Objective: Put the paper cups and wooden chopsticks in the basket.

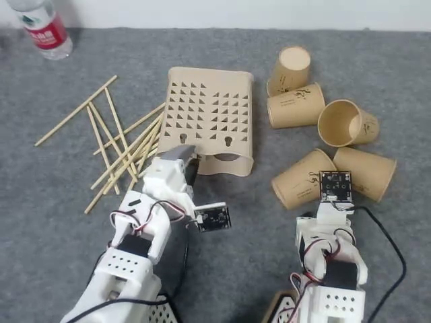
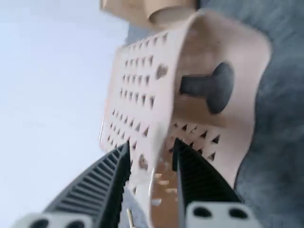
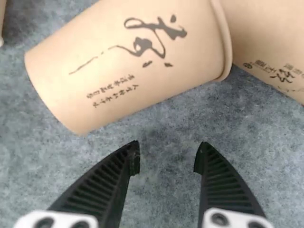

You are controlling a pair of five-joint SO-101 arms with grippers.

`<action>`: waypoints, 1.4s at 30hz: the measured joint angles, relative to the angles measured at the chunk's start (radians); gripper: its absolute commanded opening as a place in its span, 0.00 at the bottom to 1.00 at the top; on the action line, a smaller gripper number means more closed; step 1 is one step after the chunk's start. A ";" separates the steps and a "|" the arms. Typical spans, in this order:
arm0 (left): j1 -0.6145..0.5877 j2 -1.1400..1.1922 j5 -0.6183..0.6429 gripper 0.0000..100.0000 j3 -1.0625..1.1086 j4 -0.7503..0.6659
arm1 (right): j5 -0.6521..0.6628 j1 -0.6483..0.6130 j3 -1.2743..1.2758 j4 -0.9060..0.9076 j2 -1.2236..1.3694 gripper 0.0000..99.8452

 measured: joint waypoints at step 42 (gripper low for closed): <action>-0.064 0.238 -0.083 0.14 -0.094 0.008 | 0.000 0.000 0.000 0.000 0.000 0.20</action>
